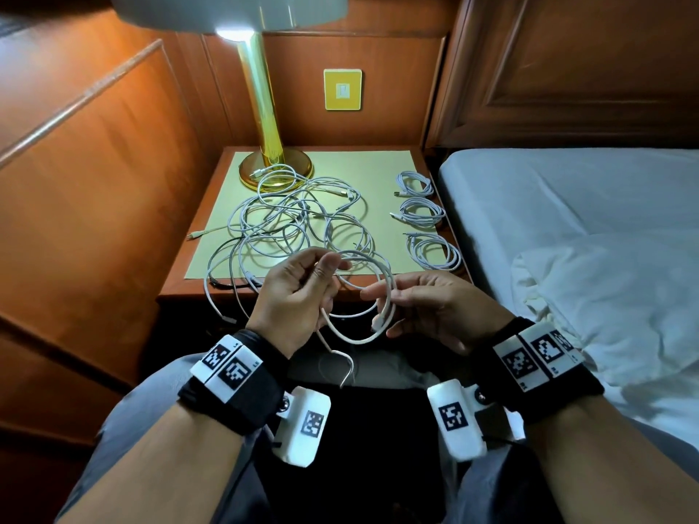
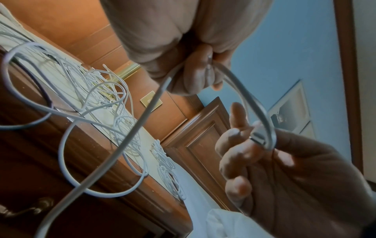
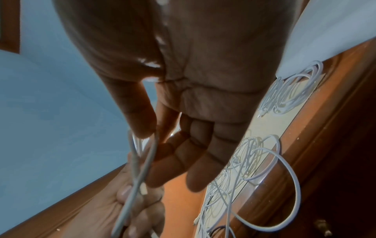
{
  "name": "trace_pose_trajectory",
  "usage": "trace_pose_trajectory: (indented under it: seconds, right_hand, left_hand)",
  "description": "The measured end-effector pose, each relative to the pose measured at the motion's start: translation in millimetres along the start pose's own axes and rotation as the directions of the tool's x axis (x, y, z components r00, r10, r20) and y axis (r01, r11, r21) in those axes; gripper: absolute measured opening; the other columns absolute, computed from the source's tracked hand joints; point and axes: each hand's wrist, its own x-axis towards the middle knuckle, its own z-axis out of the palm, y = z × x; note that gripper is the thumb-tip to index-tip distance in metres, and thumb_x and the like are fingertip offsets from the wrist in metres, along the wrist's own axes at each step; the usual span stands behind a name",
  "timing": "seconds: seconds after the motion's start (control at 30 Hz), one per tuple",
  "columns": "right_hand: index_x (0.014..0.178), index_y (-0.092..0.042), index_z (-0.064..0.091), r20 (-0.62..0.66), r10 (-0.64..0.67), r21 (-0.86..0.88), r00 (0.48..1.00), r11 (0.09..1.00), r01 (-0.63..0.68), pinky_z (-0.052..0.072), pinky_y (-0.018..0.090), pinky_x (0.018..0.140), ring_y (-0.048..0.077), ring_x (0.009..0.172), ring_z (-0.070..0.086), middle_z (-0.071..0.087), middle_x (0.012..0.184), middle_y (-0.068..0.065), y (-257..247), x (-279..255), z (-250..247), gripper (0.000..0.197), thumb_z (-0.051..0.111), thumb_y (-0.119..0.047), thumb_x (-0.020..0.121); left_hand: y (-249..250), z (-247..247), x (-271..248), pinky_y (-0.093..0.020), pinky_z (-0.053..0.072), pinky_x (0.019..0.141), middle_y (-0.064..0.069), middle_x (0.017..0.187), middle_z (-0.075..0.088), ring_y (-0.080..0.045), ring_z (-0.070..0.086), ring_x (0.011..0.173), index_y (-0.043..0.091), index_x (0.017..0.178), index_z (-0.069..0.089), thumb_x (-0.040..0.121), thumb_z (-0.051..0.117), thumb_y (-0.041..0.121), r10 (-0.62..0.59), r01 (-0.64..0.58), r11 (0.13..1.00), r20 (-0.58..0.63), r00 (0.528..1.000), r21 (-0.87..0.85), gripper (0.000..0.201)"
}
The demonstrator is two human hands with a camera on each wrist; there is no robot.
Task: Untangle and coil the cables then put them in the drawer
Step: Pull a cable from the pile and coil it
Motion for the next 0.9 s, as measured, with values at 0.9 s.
trace_pose_trajectory:
  seconds: [0.9]
  right_hand:
    - [0.1,-0.007,0.069,-0.14,-0.115,-0.306,0.983,0.95,0.068,0.046,0.041,0.105,0.028,0.106,0.069,0.077,0.096,0.011,-5,-3,2,0.03,0.047,-0.003,0.079]
  left_hand:
    - [-11,-10,8,-0.026,0.039,0.06,0.022,0.066,0.056,-0.001,0.05,0.06,0.027,0.087,0.062,0.101,0.049,0.034,0.179,-0.211,0.882,0.114,0.977,0.422,0.02]
